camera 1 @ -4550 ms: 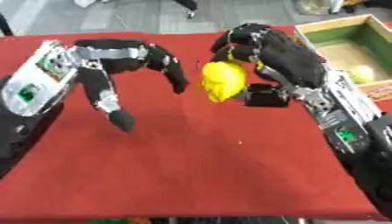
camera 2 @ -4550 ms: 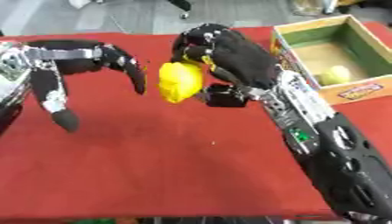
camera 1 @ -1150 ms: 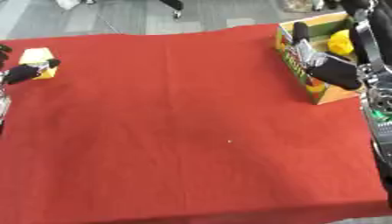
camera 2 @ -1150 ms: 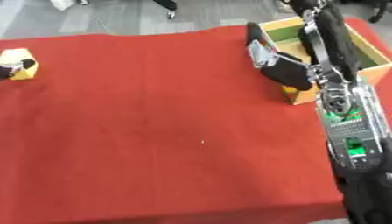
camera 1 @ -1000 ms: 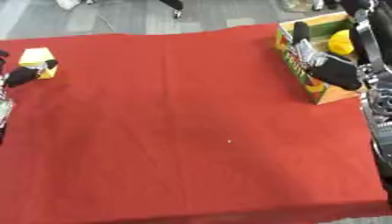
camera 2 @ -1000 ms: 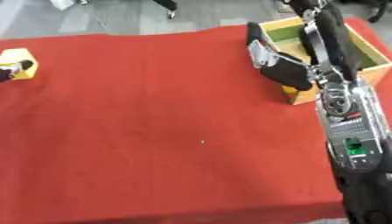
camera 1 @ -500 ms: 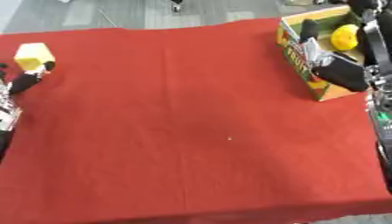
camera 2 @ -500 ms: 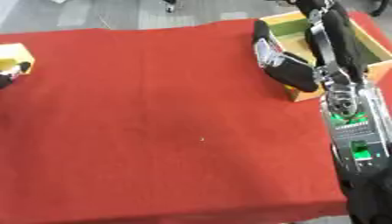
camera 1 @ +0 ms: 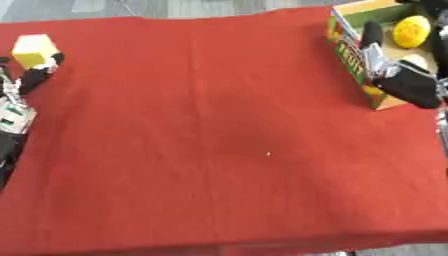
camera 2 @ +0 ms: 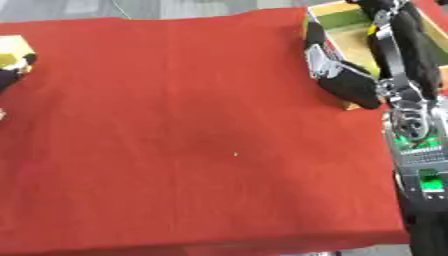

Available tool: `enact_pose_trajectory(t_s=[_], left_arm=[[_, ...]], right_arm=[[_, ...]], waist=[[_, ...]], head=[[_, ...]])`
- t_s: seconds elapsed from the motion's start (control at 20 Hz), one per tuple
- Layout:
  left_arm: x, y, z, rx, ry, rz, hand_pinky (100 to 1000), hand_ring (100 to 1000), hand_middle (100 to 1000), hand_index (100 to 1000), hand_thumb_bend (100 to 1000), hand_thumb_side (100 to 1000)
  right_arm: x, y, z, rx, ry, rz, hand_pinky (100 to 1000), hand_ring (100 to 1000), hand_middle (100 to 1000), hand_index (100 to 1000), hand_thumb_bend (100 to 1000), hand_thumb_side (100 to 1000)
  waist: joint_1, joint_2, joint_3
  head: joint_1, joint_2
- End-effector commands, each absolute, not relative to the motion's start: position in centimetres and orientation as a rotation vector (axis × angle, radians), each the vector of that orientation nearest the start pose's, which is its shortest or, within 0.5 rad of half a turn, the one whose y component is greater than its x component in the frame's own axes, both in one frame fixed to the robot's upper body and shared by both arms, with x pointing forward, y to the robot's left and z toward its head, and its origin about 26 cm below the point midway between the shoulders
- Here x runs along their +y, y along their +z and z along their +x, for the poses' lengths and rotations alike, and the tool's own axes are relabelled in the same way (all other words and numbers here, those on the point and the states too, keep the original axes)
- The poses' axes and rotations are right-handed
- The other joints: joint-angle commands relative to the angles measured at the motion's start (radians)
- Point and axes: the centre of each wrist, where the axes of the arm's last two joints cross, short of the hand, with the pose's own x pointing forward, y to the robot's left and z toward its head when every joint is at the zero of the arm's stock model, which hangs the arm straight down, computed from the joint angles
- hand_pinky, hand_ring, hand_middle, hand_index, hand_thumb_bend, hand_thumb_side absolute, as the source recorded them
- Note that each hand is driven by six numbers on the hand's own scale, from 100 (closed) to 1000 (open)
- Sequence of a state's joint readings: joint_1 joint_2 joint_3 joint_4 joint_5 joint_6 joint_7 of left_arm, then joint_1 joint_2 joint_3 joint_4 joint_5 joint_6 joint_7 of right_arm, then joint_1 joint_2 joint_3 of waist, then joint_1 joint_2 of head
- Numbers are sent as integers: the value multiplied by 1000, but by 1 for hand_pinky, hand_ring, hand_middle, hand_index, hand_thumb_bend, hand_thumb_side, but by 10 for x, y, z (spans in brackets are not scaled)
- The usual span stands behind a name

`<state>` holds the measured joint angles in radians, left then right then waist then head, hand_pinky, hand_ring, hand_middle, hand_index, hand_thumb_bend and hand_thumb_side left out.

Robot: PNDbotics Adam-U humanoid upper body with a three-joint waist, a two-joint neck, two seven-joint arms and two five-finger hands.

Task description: Pick up the objects with one hand, pass them to the other hand, and then place them into the box on the other side of the table.

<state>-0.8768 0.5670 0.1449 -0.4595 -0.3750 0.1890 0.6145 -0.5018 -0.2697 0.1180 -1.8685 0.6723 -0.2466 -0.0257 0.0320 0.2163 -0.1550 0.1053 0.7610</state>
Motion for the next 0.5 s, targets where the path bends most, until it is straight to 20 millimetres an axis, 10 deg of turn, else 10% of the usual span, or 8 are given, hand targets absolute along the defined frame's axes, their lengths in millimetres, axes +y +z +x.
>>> enact_pose_trajectory(t_s=[0.05,0.5], left_arm=[[449,123,445,-1220,148,1338,734,668,636,740,814,584],[449,120,445,-1286,131,1253,690,552,495,592,283,272]], right_arm=[[-204,230,330,3162,-1117,911,765,801,785,762,100,536],[-204,228,330,3169,-1121,904,765,799,783,751,100,538]], waist=[[-9,2,-3],[-11,2,-7]], head=[[6,-17],[12,-18]])
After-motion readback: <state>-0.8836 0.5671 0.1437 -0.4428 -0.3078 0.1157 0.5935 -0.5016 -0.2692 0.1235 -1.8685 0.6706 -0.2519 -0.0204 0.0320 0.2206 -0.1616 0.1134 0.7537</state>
